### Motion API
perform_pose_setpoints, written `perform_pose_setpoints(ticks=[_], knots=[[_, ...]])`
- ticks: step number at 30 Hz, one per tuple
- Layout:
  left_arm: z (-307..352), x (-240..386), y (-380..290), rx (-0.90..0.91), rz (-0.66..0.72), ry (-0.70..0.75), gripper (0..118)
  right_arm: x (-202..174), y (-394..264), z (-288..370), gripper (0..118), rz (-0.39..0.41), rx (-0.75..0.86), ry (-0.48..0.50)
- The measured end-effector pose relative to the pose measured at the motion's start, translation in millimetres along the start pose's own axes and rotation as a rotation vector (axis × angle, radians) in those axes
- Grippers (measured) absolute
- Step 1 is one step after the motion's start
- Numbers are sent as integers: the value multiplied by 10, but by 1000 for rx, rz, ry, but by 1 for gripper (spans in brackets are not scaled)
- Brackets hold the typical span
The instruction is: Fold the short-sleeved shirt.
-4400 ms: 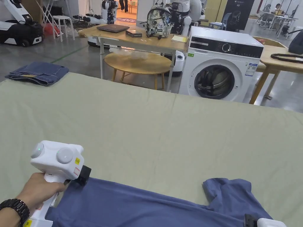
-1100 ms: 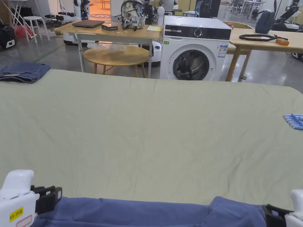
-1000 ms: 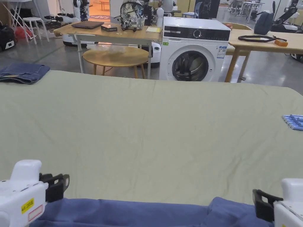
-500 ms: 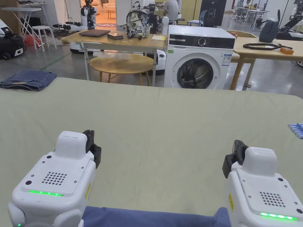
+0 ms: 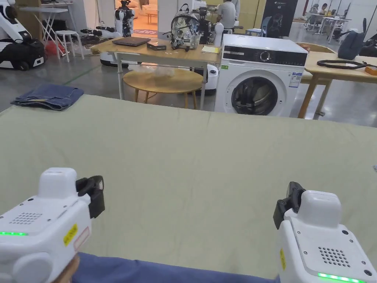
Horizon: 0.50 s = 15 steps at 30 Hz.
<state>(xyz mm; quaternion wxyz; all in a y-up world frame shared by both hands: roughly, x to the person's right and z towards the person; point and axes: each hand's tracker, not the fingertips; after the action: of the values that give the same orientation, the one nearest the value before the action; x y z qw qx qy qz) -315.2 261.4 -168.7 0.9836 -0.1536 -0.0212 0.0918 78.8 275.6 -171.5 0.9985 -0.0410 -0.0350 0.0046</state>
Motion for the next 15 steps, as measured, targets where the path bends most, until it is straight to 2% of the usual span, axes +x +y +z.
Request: perform_pose_setpoints(ticks=[2, 7, 8, 10, 11, 12, 15], knots=[[-2, -271, -70, -109, 90, -69, 0, -5, -30, -3, 0, 13, -20, 3], [-140, -907, -344, -403, 216, -129, 2, -1, -114, -25, 0, 21, -63, 19], [-174, -1033, -415, -439, 228, -150, 9, -1, -131, -31, 0, 23, -70, 21], [-232, -1258, -531, -543, 265, -173, 51, 9, -209, -88, 0, 24, -85, 25], [-188, -1180, -546, -564, 287, -183, 67, 13, -227, -102, 0, 24, -94, 28], [-215, -1273, -592, -598, 309, -195, 73, 15, -243, -114, 0, 25, -101, 29], [-296, -1563, -744, -676, 400, -247, 73, 7, -222, -76, 0, 28, -121, 32]])
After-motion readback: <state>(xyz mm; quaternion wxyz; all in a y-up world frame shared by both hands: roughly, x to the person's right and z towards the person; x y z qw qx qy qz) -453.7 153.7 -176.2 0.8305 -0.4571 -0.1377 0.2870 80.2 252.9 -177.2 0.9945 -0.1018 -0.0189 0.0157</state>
